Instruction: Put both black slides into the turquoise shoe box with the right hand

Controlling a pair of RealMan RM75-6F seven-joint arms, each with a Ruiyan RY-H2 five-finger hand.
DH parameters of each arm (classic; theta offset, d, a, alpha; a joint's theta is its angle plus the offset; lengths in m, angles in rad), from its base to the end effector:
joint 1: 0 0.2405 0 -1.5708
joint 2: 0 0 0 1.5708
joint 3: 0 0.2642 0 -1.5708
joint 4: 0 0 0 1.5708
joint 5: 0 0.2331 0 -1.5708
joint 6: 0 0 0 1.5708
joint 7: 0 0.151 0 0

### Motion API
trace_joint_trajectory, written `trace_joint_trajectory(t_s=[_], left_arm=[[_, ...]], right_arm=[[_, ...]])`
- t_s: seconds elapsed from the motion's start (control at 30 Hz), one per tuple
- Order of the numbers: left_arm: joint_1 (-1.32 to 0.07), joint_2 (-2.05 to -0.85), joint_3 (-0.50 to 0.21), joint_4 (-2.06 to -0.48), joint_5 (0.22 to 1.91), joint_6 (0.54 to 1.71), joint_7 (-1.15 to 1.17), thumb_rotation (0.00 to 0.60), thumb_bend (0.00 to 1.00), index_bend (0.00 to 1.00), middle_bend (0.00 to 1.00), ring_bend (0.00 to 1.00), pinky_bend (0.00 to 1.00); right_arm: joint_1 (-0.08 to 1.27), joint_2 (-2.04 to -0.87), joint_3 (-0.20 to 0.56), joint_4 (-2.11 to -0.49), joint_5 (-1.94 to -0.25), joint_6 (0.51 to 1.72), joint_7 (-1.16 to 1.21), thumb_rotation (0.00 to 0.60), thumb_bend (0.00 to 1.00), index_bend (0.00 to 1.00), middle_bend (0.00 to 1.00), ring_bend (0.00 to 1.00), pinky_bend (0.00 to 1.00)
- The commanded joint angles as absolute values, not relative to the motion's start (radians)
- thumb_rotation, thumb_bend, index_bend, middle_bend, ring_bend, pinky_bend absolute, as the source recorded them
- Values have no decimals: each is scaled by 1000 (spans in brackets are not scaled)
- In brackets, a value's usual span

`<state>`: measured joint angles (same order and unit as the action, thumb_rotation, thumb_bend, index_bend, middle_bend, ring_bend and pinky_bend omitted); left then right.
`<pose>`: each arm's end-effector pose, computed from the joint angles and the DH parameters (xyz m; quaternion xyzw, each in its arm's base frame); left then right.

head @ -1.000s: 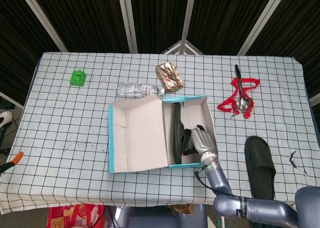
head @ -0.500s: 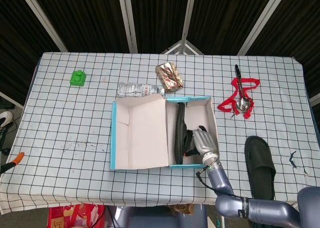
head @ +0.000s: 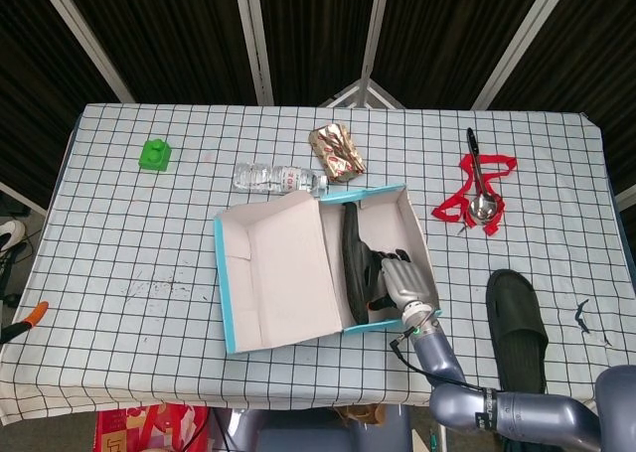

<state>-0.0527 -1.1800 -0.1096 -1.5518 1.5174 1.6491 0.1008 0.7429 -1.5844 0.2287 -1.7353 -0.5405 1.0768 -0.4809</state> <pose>-0.3234 0.1909 0.1578 -0.5601 -0.2994 -0.4153 0.6512 -0.1436 -0.3207 -0.0593 0.6208 -0.5964 0.3095 0.4038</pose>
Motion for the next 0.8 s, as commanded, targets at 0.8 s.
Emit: trace_joint_trajectory(t_s=[0.8], left_arm=[[-49, -1172, -109, -1563, 1512, 1648, 102, 600, 238, 160, 77, 0, 93]], right_arm=[[779, -1583, 247, -1748, -465, 1107, -513, 600, 251, 53, 67, 76, 12]])
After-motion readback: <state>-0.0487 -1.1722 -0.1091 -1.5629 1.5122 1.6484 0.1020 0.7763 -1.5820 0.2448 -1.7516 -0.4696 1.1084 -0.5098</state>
